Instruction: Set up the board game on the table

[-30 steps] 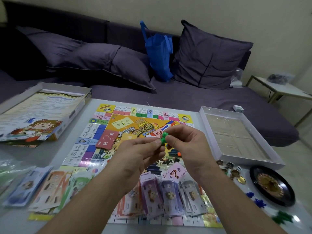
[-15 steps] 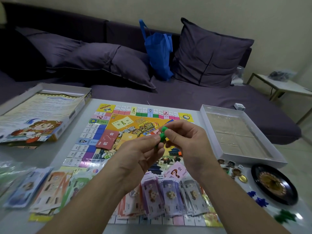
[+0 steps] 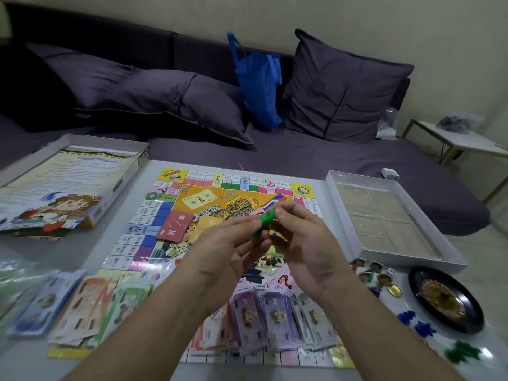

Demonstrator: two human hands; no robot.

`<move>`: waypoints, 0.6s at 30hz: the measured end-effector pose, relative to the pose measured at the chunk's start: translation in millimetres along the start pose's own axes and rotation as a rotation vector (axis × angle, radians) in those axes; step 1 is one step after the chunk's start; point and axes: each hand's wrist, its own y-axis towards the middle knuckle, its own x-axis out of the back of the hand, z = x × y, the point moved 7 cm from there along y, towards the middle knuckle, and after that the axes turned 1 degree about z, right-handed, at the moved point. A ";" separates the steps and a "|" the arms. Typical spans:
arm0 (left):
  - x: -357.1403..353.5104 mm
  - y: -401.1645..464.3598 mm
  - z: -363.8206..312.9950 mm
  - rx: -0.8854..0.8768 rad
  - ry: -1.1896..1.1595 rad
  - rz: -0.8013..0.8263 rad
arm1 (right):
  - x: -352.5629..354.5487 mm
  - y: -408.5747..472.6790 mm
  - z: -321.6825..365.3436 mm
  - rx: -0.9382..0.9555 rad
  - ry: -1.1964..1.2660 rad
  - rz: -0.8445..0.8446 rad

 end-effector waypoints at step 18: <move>-1.2 -0.1 3.7 -0.042 -0.055 0.020 | -14.8 -6.8 -14.2 -0.109 0.292 -0.027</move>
